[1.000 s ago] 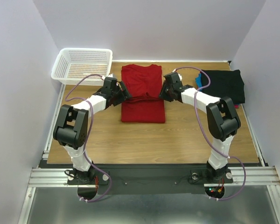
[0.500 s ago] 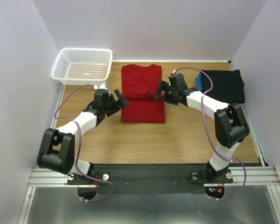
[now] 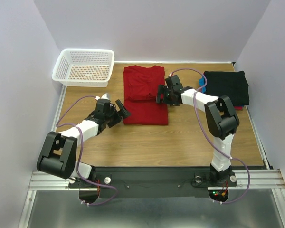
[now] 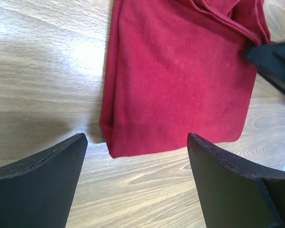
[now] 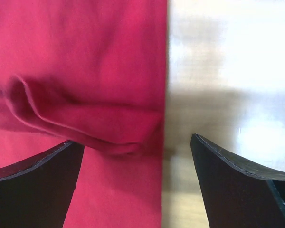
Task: Fold and stack the t-shirts
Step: Fold the tshirt
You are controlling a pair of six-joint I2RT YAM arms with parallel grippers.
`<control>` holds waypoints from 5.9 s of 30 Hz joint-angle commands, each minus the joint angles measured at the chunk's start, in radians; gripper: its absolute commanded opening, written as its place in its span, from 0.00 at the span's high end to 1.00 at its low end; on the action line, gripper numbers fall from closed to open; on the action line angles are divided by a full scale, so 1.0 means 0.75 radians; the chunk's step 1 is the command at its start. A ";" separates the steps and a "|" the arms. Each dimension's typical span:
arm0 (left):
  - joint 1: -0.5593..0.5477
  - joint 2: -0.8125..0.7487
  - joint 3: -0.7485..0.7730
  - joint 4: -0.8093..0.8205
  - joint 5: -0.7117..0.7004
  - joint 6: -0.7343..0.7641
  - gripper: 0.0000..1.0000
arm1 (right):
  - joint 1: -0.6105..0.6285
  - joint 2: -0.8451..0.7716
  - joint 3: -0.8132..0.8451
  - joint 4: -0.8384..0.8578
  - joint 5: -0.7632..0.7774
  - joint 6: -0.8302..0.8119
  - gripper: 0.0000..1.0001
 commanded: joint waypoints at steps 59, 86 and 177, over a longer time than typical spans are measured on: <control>-0.213 -0.421 -0.533 0.204 0.135 -0.251 1.00 | 0.054 -0.905 -0.996 0.067 -0.410 0.351 1.00; -0.511 -0.760 -0.020 -0.310 -0.251 -0.287 1.00 | 0.056 -1.190 -0.436 -0.328 -0.016 0.259 1.00; 0.117 0.740 0.657 0.167 0.233 0.059 0.02 | -0.240 0.645 0.710 -0.009 -0.726 0.087 0.90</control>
